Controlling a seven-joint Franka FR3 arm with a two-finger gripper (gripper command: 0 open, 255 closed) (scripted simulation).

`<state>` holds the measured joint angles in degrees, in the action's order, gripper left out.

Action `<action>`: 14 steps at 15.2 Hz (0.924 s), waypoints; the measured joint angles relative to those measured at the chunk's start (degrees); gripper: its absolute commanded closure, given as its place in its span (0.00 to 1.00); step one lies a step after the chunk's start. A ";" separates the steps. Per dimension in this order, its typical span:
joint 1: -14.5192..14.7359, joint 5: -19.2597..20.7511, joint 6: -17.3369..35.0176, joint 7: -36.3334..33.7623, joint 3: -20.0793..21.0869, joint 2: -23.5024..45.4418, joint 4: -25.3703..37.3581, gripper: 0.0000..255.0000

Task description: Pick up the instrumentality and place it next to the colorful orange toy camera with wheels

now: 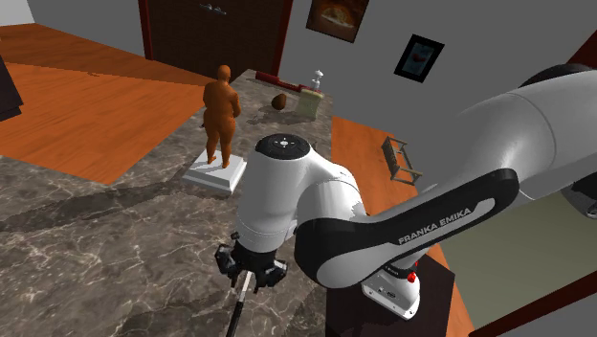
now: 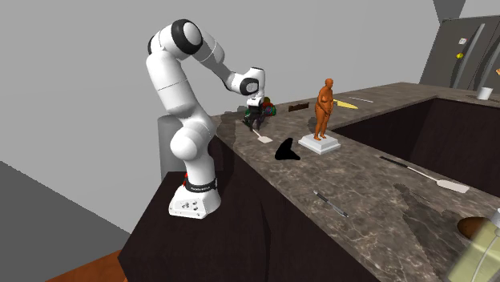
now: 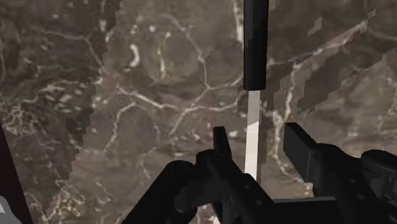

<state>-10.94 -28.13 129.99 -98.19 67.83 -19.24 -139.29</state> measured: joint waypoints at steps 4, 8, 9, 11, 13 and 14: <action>0.00 0.00 0.00 0.00 0.00 0.00 0.00 0.00; 2.67 -1.18 -4.85 1.07 -4.20 -3.42 1.63 0.00; 3.78 -1.52 -7.42 1.64 -6.33 -5.05 2.57 0.00; 3.91 -1.39 -8.61 1.66 -6.94 -5.41 3.28 0.00; 4.04 -1.41 -8.98 1.71 -7.20 -5.61 3.41 0.00; 4.08 -1.43 -9.04 1.71 -7.23 -5.65 3.42 0.00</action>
<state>-6.87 -29.56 120.96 -96.48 60.59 -24.89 -135.86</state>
